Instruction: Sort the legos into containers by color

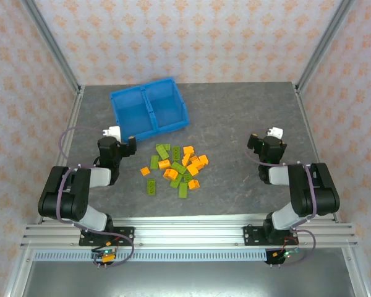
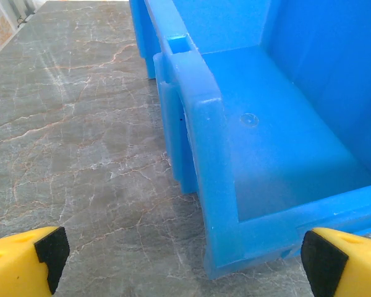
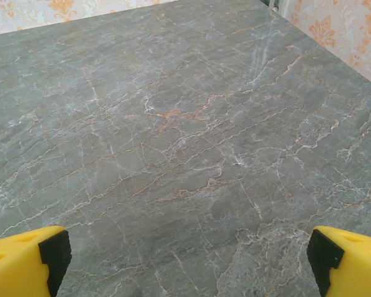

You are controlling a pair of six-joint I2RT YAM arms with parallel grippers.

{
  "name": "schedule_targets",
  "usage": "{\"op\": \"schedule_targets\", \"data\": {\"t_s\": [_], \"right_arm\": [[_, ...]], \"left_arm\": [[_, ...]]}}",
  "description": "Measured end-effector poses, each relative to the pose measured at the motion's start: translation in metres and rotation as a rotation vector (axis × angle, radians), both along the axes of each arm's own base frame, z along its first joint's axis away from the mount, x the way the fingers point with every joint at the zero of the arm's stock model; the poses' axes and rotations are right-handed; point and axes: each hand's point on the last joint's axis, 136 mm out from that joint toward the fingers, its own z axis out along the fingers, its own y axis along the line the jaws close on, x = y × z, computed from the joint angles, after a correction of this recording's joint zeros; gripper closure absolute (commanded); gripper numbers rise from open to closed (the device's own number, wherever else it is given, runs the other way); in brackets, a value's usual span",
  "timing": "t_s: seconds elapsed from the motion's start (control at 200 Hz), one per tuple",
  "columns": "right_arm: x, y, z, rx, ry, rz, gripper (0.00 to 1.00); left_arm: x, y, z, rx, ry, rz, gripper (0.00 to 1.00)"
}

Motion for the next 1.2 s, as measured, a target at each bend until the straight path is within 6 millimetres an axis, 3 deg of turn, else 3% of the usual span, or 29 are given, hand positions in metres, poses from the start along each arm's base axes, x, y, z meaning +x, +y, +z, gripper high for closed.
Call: {"op": "schedule_targets", "data": {"t_s": [0.631, 0.696, 0.806, 0.891, 0.971, 1.051, 1.201], "right_arm": [[-0.004, 0.008, 0.003, -0.009, 0.048, 0.038, 0.01], [-0.003, 0.014, 0.027, 0.021, 0.046, 0.039, 0.01], [-0.003, 0.023, 0.105, 0.153, -0.077, 0.008, 0.0], [-0.008, 0.032, 0.162, 0.277, -0.149, 0.018, 0.01], [-0.012, 0.05, 0.191, 0.357, -0.148, 0.078, 0.01], [-0.014, 0.082, 0.194, 0.414, -0.068, 0.18, 0.02], [-0.018, 0.149, 0.172, 0.446, 0.177, 0.362, 0.02]], "left_arm": [[0.0, 0.0, 0.0, 0.0, 0.0, 0.0, 0.0], [0.001, -0.002, 0.001, 0.005, 0.005, -0.003, 0.0], [0.002, -0.01, 0.008, 0.03, 0.0, -0.02, 0.0], [-0.005, -0.015, 0.025, 0.043, -0.009, -0.023, 0.0], [-0.012, -0.014, 0.053, 0.035, -0.046, -0.003, 0.0], [-0.02, -0.008, 0.094, 0.005, -0.11, 0.041, 0.0], [-0.034, -0.007, 0.16, -0.109, -0.174, 0.094, 0.0]]}}
